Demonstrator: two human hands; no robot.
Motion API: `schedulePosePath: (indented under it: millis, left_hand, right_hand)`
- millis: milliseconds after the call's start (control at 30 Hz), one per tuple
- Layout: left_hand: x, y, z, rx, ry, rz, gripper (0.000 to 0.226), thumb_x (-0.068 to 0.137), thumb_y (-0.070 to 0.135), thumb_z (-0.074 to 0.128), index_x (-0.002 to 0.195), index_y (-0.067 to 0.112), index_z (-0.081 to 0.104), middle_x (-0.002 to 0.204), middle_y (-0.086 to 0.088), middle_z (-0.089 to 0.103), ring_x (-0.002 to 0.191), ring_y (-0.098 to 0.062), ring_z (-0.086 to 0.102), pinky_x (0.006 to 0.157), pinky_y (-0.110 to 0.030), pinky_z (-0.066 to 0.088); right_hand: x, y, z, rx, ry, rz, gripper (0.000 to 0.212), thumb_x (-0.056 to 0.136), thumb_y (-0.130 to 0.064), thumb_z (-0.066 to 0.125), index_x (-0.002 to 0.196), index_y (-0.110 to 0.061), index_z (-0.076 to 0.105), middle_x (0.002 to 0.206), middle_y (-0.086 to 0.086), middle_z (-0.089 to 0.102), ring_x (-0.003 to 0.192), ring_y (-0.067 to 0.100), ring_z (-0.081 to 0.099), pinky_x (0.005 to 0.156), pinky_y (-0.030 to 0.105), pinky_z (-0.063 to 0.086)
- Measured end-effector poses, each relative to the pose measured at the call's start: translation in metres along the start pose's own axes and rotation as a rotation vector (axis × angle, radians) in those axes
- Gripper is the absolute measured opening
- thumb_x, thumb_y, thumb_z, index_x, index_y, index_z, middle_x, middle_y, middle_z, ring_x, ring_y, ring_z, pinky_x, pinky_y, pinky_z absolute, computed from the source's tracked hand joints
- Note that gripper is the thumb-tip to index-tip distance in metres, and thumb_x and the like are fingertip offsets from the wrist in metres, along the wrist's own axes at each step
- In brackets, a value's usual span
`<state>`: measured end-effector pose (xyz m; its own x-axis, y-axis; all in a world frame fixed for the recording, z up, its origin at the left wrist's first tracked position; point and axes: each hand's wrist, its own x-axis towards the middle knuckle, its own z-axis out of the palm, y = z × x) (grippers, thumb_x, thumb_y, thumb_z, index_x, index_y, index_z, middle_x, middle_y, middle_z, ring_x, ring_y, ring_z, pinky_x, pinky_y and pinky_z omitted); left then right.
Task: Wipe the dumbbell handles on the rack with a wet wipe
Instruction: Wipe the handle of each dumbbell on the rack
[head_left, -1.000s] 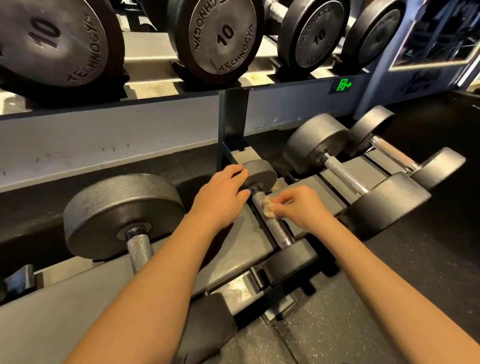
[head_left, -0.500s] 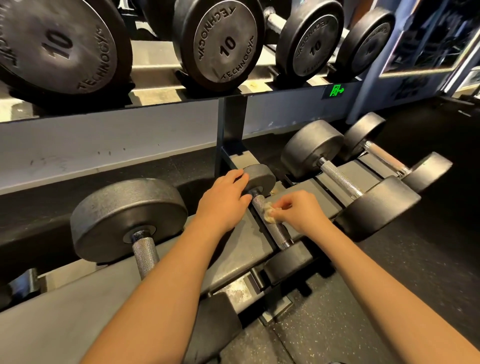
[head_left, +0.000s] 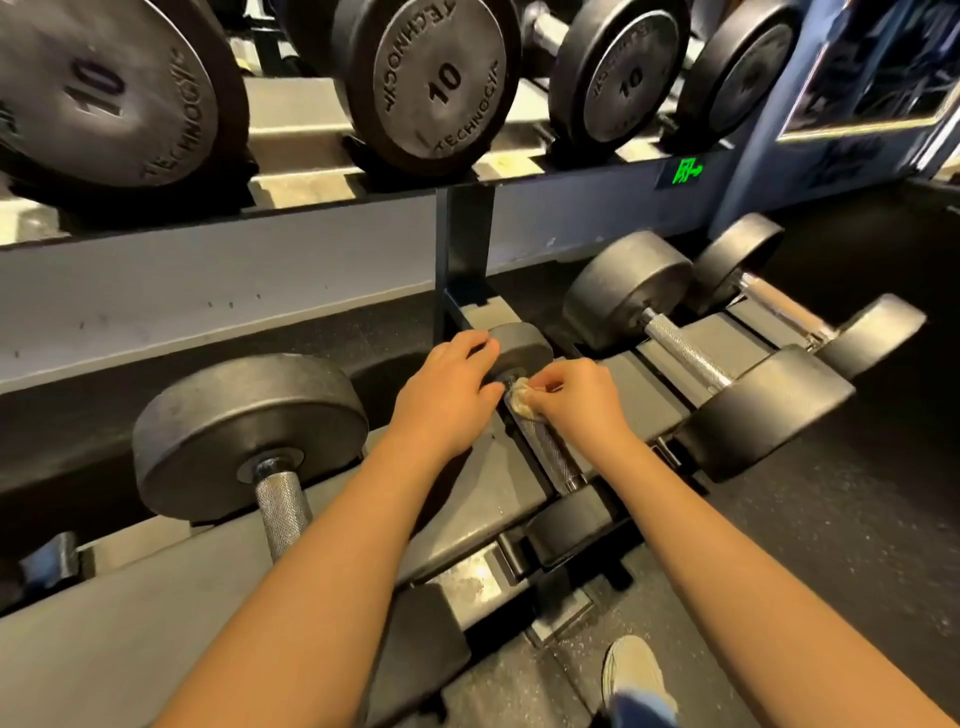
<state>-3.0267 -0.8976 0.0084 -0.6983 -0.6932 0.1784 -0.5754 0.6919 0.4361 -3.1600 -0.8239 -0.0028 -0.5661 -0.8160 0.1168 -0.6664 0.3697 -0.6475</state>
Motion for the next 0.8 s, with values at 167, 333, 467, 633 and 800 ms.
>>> schedulePosePath:
  millis: [167, 333, 467, 633, 800]
  left_hand:
    - [-0.003, 0.003, -0.002, 0.028, -0.005, -0.017, 0.055, 0.098, 0.031, 0.046, 0.149, 0.025, 0.026, 0.155, 0.01, 0.021, 0.138, -0.012, 0.026, 0.105, -0.029, 0.033]
    - [-0.012, 0.017, -0.002, 0.044, -0.045, -0.091, 0.06, 0.096, 0.029, 0.051, 0.15, 0.02, 0.025, 0.156, 0.003, 0.021, 0.14, -0.017, 0.024, 0.11, -0.034, 0.03]
    - [-0.03, 0.025, 0.0, -0.047, 0.016, -0.015, 0.044, 0.094, 0.026, 0.056, 0.136, 0.021, 0.048, 0.135, 0.006, 0.043, 0.125, -0.012, 0.038, 0.102, -0.03, 0.038]
    - [-0.045, 0.038, 0.006, -0.347, -0.087, 0.007, 0.043, 0.088, 0.028, 0.065, 0.13, 0.025, 0.055, 0.127, 0.009, 0.051, 0.111, -0.007, 0.051, 0.096, -0.031, 0.046]
    - [-0.04, 0.041, 0.007, -0.453, 0.013, -0.09, 0.015, 0.085, 0.026, 0.069, 0.101, 0.023, 0.068, 0.094, 0.013, 0.064, 0.087, 0.0, 0.059, 0.074, -0.014, 0.045]
  right_hand:
    - [-0.01, 0.014, -0.012, -0.107, -0.166, 0.009, 0.009, 0.079, -0.021, 0.075, 0.078, -0.013, 0.072, 0.08, 0.002, 0.069, 0.077, 0.016, 0.061, 0.065, 0.028, 0.05]
    - [-0.031, 0.025, -0.023, -0.153, -0.22, 0.04, 0.009, 0.079, -0.026, 0.074, 0.082, -0.018, 0.073, 0.078, 0.002, 0.066, 0.078, 0.019, 0.062, 0.069, 0.029, 0.049]
    - [-0.04, 0.028, -0.026, 0.146, -0.092, -0.004, 0.014, 0.082, -0.019, 0.073, 0.093, -0.011, 0.075, 0.07, -0.005, 0.064, 0.067, 0.005, 0.058, 0.065, 0.02, 0.047]
    - [-0.046, 0.018, -0.034, 0.371, -0.169, -0.055, 0.009, 0.082, -0.016, 0.072, 0.091, -0.014, 0.074, 0.076, -0.005, 0.069, 0.071, 0.001, 0.063, 0.063, 0.013, 0.047]
    - [-0.046, 0.018, -0.034, 0.529, -0.188, 0.027, 0.019, 0.081, -0.015, 0.072, 0.099, -0.013, 0.067, 0.082, 0.01, 0.072, 0.081, 0.018, 0.069, 0.075, 0.029, 0.054]
